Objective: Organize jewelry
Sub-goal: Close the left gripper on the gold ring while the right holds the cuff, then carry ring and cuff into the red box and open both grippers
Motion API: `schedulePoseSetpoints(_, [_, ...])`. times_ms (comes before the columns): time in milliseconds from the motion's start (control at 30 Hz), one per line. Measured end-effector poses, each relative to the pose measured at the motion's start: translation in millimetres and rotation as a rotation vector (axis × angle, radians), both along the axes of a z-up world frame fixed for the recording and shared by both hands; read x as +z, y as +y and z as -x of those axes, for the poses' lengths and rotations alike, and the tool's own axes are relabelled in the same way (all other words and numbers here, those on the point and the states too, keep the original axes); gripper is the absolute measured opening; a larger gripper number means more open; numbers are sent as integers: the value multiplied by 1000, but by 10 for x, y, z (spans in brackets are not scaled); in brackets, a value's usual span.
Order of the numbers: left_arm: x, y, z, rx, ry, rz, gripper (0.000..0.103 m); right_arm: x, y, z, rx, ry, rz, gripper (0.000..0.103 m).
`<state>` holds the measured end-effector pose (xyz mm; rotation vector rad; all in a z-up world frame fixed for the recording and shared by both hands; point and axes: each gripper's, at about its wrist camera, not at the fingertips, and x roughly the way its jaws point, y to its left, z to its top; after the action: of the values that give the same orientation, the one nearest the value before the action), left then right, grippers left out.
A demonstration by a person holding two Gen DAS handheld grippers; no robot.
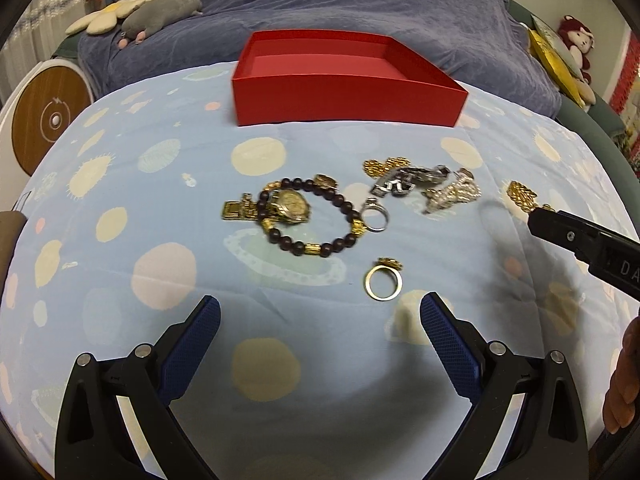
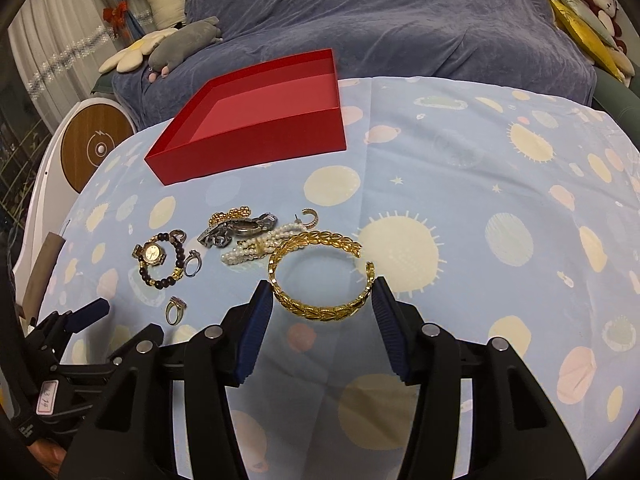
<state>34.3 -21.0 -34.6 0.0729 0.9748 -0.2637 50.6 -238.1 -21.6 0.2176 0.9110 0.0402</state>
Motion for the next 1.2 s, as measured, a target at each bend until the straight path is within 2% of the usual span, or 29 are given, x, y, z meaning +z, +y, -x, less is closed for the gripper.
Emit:
schedulePoseSetpoints(267, [-77, -252, -21, -62, -22, -1, 75, 62, -1, 18, 0, -13, -18, 50])
schedulePoseSetpoints(300, [-74, -262, -25, -69, -28, 5, 67, 67, -1, 18, 0, -14, -20, 50])
schedulePoseSetpoints(400, [-62, -288, -34, -81, -41, 12, 53, 82, -11, 20, -3, -17, -24, 50])
schedulePoseSetpoints(433, [-58, -292, -30, -83, -45, 17, 44, 85, -9, 19, -2, -16, -24, 50])
schedulePoseSetpoints(467, [-57, -299, -26, -87, -48, 18, 40, 85, -10, 20, -3, -17, -24, 50])
schedulePoseSetpoints(533, [-56, -315, -18, -97, -51, 19, 22, 86, -10, 19, -3, -16, -24, 50])
schedulePoseSetpoints(567, [-55, -319, -16, -101, -51, 21, 17, 90, -10, 20, -3, -17, -23, 50])
schedulePoseSetpoints(867, [60, -232, -25, -82, -57, 64, 17, 170, 20, 21, 6, -36, -27, 50])
schedulePoseSetpoints(967, [198, -166, -56, -72, -55, 106, 17, 242, 53, 14, 16, -54, -28, 50])
schedulePoseSetpoints(1067, [392, -95, -140, -53, -77, 102, 17, 344, 112, -60, 25, -71, -14, 50])
schedulePoseSetpoints(1133, [555, -27, -272, -49, -67, 126, 17, 462, 165, -163, 39, -91, 12, 50])
schedulePoseSetpoints(1200, [737, 23, -441, -37, -91, 116, 17, 606, 205, -295, 59, -121, 32, 50])
